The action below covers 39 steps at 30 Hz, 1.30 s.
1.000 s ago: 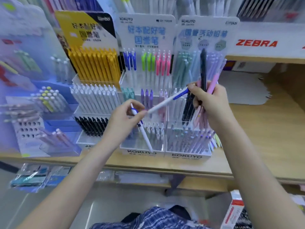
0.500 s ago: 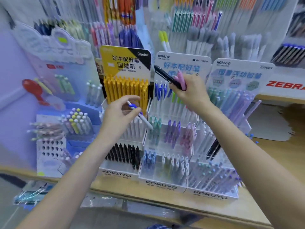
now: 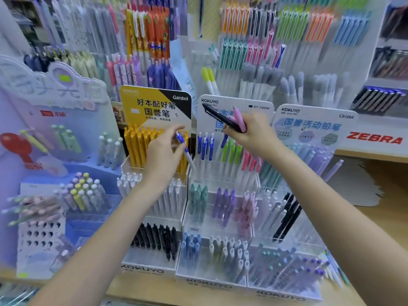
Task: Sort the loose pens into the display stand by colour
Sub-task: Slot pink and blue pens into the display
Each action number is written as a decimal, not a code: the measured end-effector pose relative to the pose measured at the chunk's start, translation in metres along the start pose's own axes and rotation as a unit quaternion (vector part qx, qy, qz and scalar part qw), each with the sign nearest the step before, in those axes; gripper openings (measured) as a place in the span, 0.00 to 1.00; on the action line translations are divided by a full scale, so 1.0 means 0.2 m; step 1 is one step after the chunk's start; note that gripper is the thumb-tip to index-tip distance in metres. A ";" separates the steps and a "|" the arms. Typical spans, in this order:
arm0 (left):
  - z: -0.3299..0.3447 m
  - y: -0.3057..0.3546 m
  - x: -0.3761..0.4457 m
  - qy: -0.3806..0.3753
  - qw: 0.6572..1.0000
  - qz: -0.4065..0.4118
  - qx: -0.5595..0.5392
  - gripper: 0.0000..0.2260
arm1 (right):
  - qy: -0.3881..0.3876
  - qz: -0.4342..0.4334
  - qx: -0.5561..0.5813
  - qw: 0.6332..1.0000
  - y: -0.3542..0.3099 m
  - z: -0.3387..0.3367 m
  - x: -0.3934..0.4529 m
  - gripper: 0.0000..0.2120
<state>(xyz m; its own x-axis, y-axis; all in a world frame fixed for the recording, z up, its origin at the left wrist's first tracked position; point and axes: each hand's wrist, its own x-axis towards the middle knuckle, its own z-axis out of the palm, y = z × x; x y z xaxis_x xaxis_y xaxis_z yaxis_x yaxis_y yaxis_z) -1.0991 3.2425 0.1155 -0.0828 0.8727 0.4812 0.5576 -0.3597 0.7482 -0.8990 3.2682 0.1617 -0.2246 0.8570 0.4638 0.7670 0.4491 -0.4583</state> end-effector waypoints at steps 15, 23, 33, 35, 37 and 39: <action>0.08 -0.05 0.20 -0.083 0.986 0.132 0.053 0.24 | 0.092 0.084 0.081 0.989 -0.02 -0.07 -0.05 0.09; 0.13 -0.15 0.20 -0.129 0.954 0.224 0.153 0.18 | 0.110 0.107 0.086 0.984 -0.07 -0.05 -0.10 0.05; 0.15 -0.26 0.15 -0.038 0.952 0.260 0.156 0.17 | 0.062 0.110 0.024 0.992 -0.07 0.02 -0.12 0.10; 0.14 -0.25 0.16 -0.048 0.957 0.247 0.143 0.16 | 0.056 0.093 0.009 0.994 -0.08 0.04 -0.12 0.10; 0.13 -0.25 0.18 -0.067 0.960 0.235 0.133 0.16 | 0.050 0.087 0.009 0.995 -0.09 0.06 -0.11 0.10; 0.12 -0.25 0.18 -0.083 0.963 0.226 0.124 0.16 | 0.031 0.079 -0.011 0.996 -0.12 0.05 -0.11 0.10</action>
<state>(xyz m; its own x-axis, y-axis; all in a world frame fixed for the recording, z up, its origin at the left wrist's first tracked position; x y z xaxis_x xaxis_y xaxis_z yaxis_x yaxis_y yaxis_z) -1.1098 3.3007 0.0844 0.3367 0.6933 0.6372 0.6867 -0.6438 0.3376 -0.9182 3.2417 0.1540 -0.0642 0.8989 0.4334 0.8030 0.3044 -0.5124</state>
